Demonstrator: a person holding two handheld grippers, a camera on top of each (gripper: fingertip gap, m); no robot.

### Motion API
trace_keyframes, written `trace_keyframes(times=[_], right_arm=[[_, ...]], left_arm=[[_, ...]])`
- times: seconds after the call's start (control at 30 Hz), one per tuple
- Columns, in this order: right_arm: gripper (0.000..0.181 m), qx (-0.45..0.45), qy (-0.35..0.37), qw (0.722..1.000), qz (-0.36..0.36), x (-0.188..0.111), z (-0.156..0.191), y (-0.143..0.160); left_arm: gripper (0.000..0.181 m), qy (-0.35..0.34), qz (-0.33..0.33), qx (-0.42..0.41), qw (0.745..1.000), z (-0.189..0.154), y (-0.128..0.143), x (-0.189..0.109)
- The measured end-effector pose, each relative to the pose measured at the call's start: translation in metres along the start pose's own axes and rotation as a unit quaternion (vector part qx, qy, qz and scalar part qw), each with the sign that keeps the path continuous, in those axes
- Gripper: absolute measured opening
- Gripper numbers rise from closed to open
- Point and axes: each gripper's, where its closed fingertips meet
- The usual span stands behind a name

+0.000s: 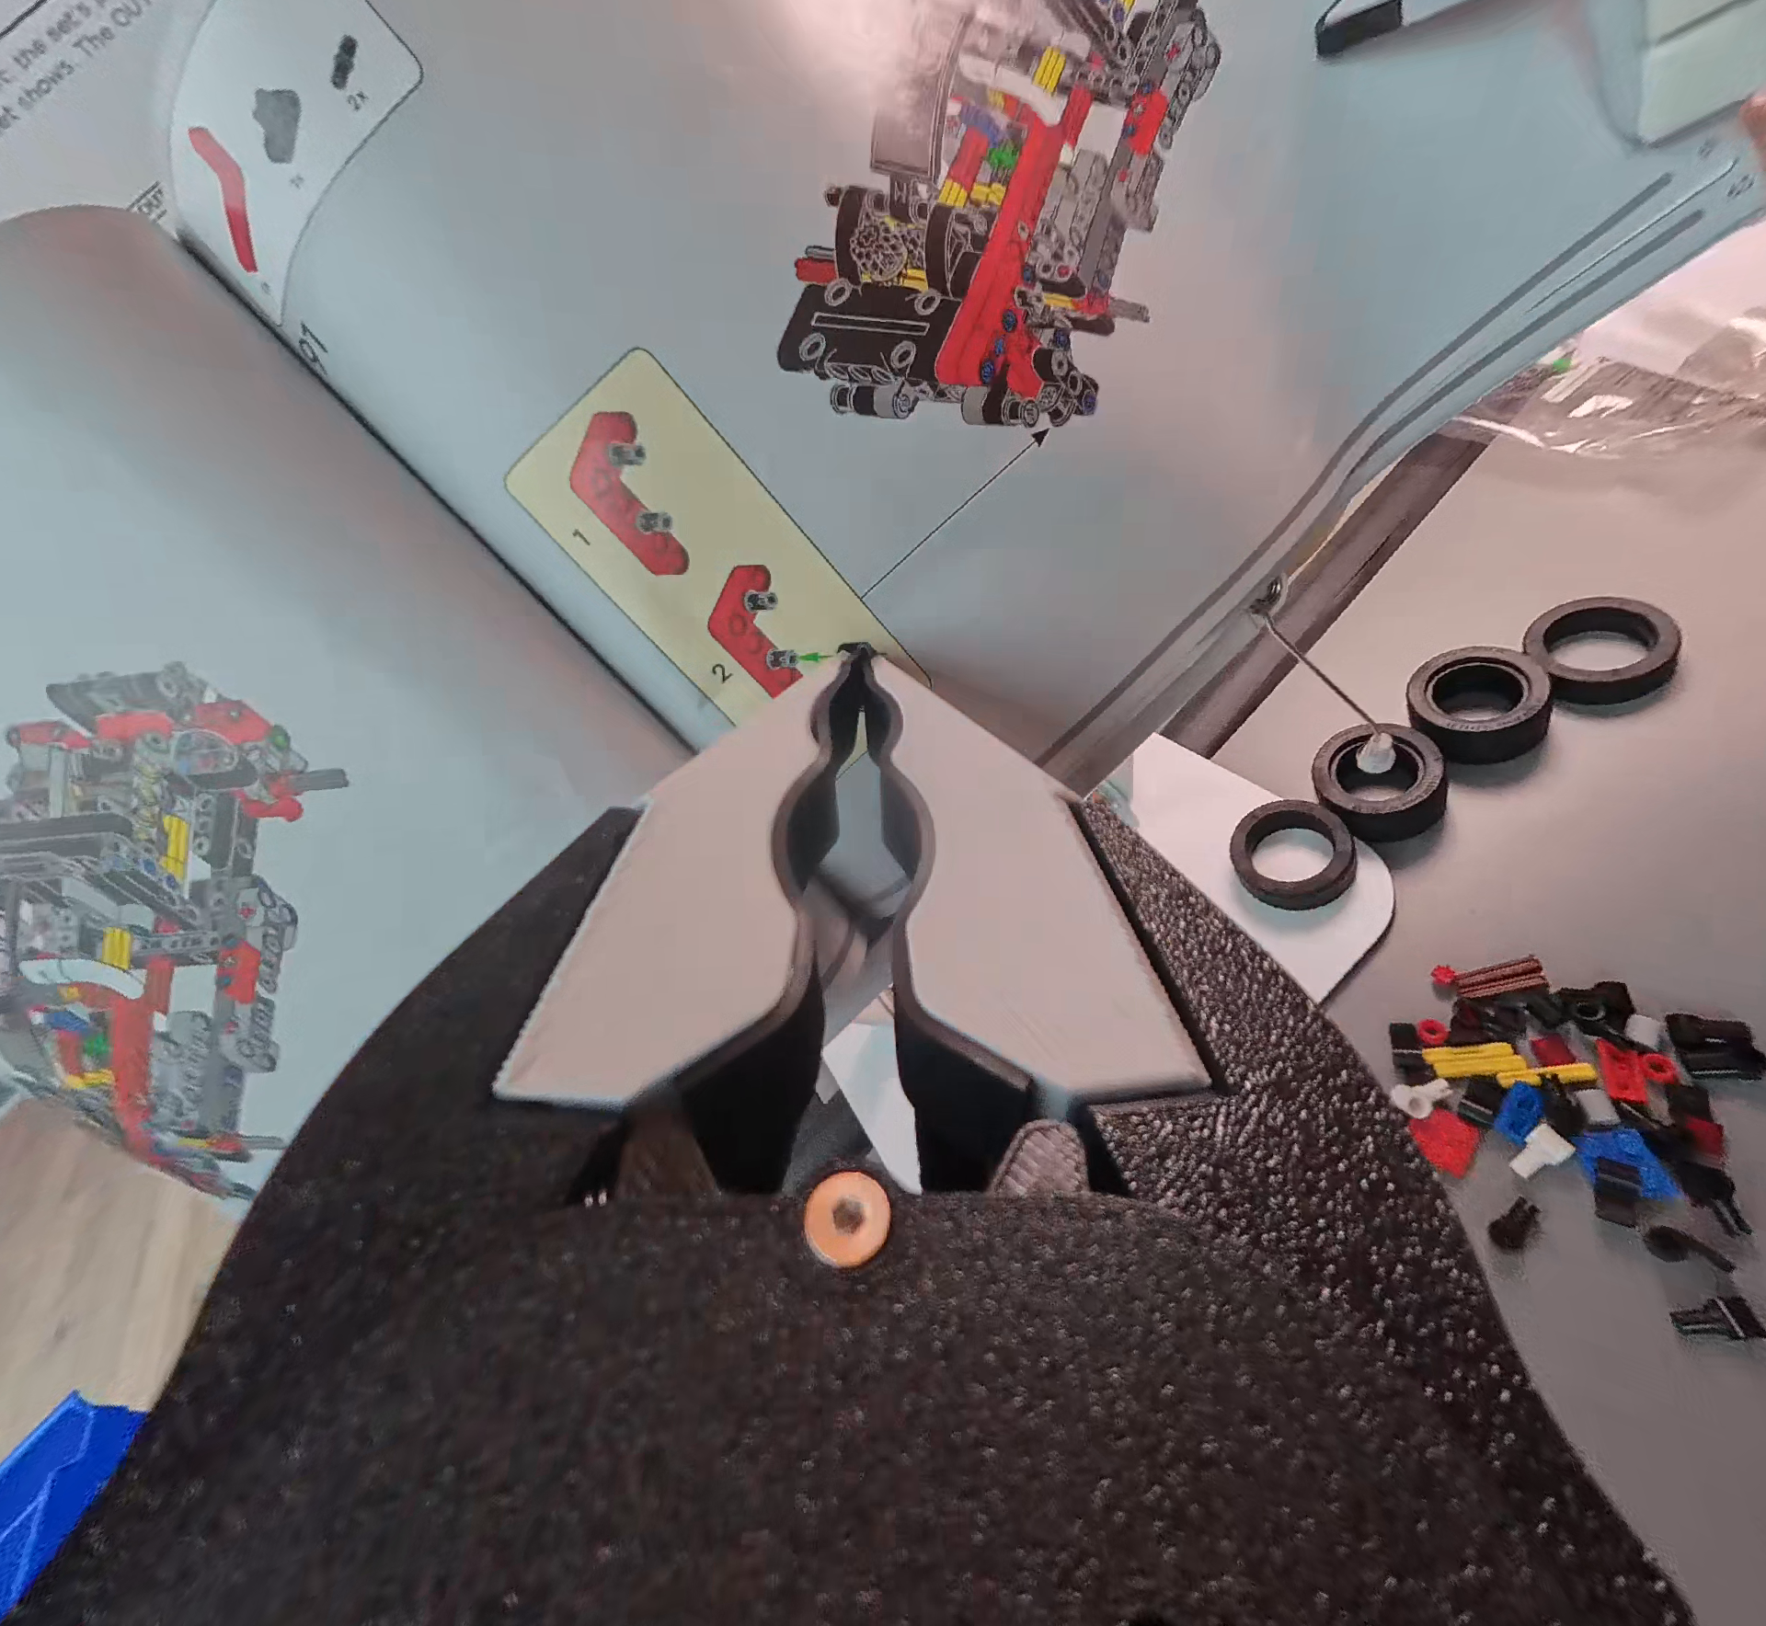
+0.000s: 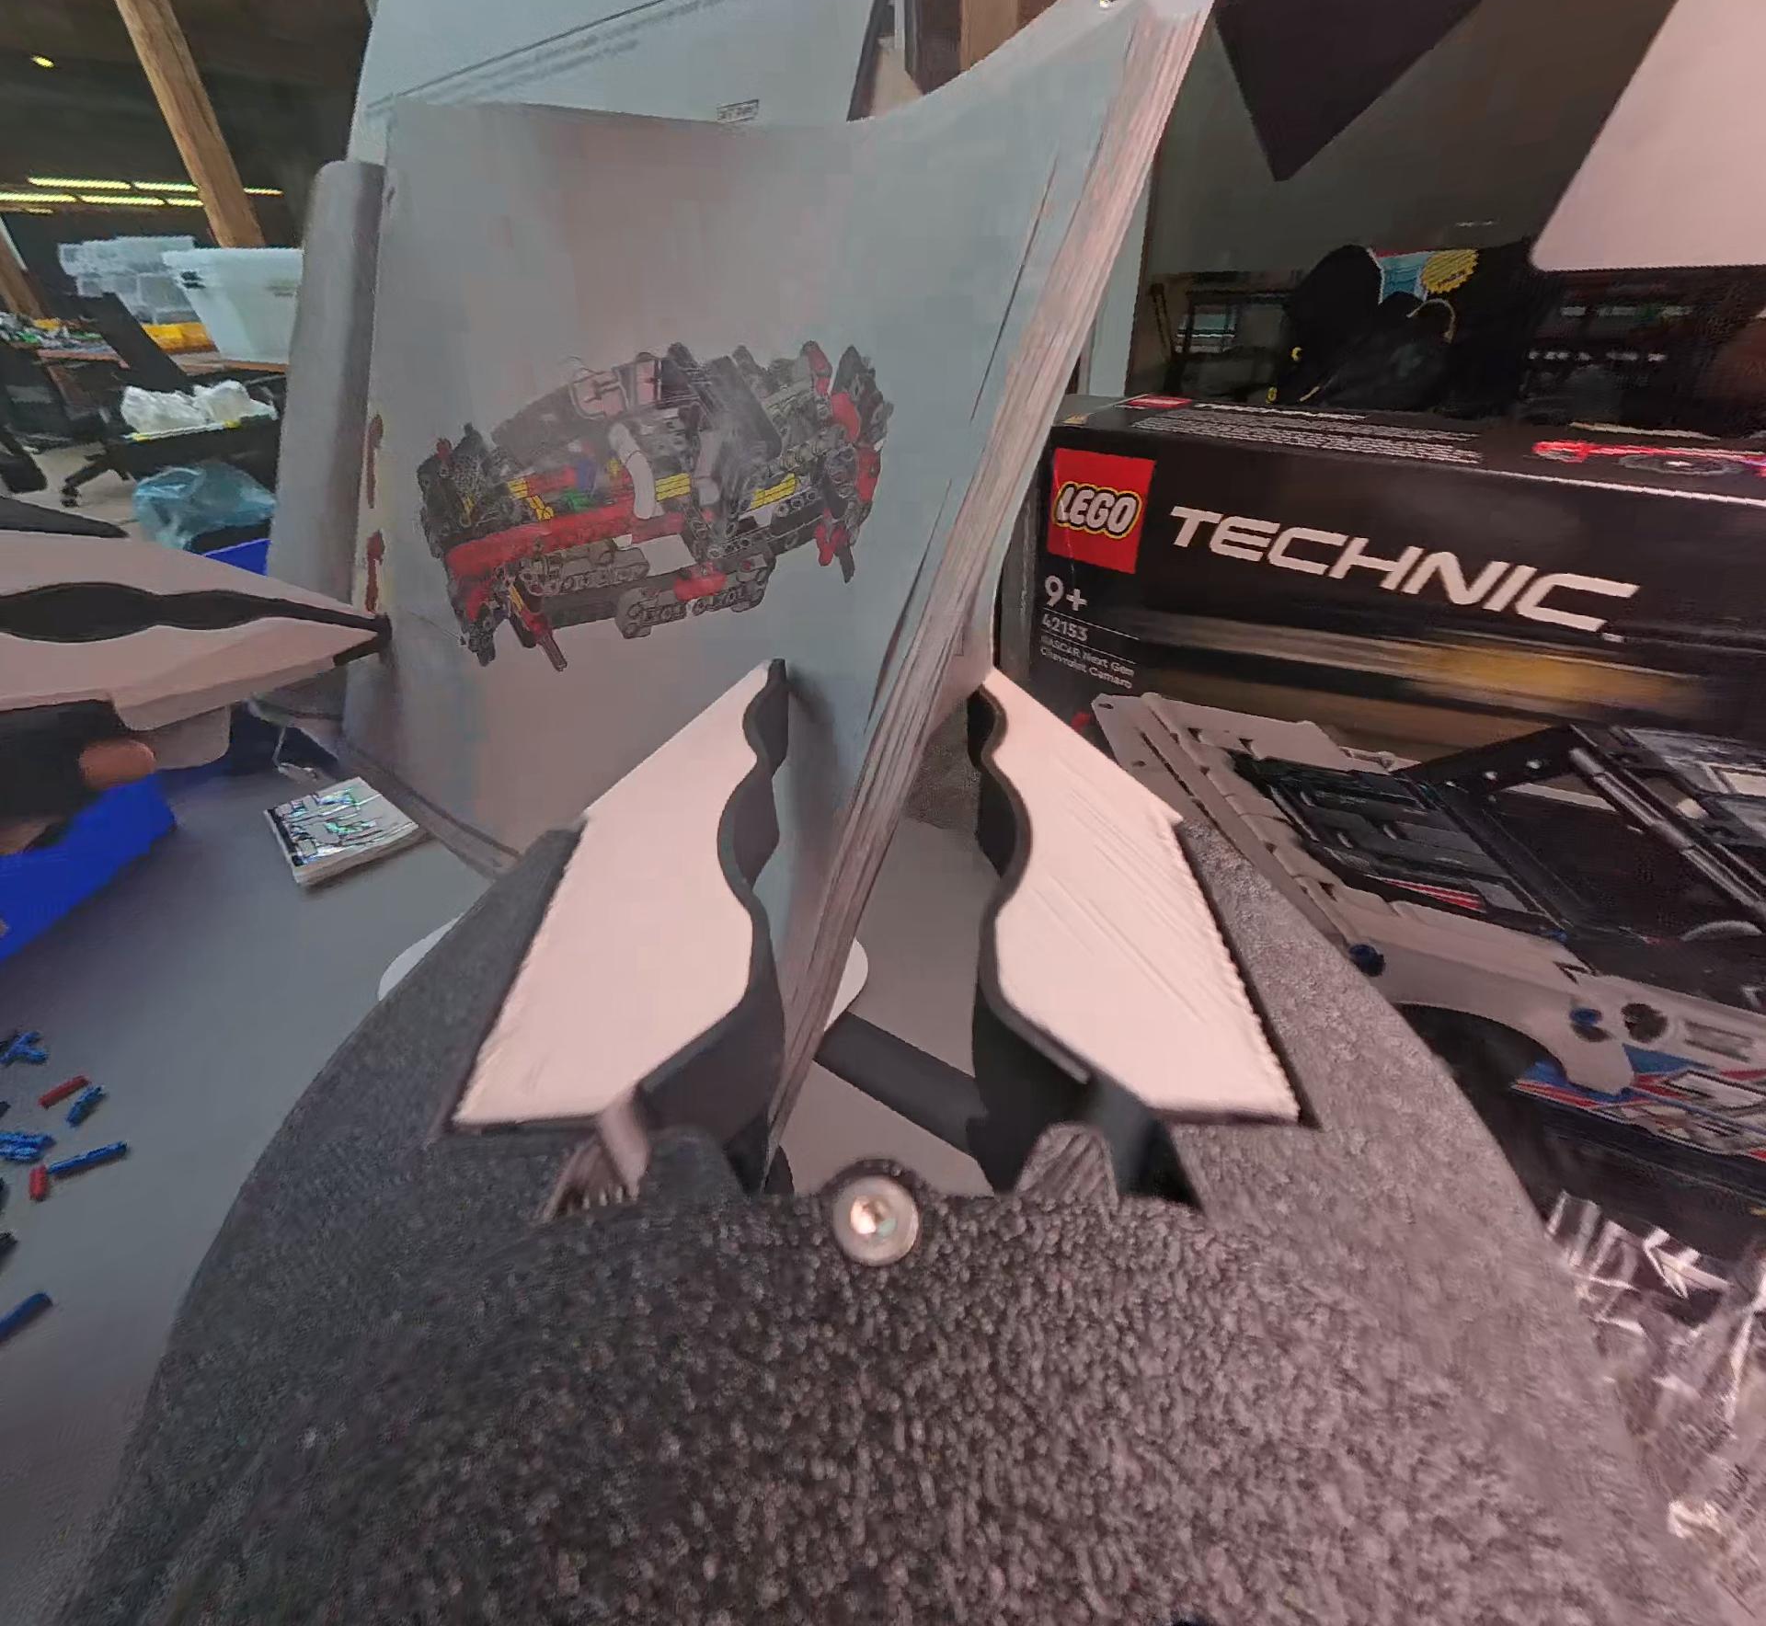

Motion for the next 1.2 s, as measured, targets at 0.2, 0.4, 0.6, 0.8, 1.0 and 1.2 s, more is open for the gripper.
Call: trace_keyframes(times=[0.2, 0.4, 0.6, 0.8, 1.0, 1.2], right_arm=[[0.040, -0.072, 0.134, 0.988, -0.026, -0.037, -0.029, -0.025], [0.026, -0.158, 0.077, 0.984, -0.001, -0.056, 0.029, -0.013], [0.026, -0.205, -0.015, 0.972, 0.115, -0.040, 0.103, 0.091], [0.000, -0.244, 0.053, 0.958, 0.139, -0.014, 0.092, 0.125], [0.001, -0.567, 0.045, 0.802, 0.180, -0.027, 0.074, 0.077], [0.000, -0.750, -0.095, 0.621, 0.209, -0.022, 0.088, 0.065]], left_arm=[[0.000, -0.015, 0.021, 0.053, 0.998, -0.001, 0.006, 0.012], [0.000, -0.018, 0.006, 0.087, 0.996, -0.001, 0.007, 0.012], [0.000, -0.031, 0.016, 0.122, 0.992, -0.002, 0.008, 0.014], [0.000, -0.040, 0.056, 0.201, 0.977, -0.002, 0.012, 0.018], [0.000, -0.043, 0.073, 0.228, 0.970, -0.002, 0.013, 0.021], [0.000, -0.047, 0.066, 0.207, 0.975, 0.002, 0.014, 0.019]])
Point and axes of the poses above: each gripper's, where its closed fingertips meet, x out along the fingers, y out of its underside, z = x × y across the jaws, and after that the axes turned 15 degrees about -z, right-handed
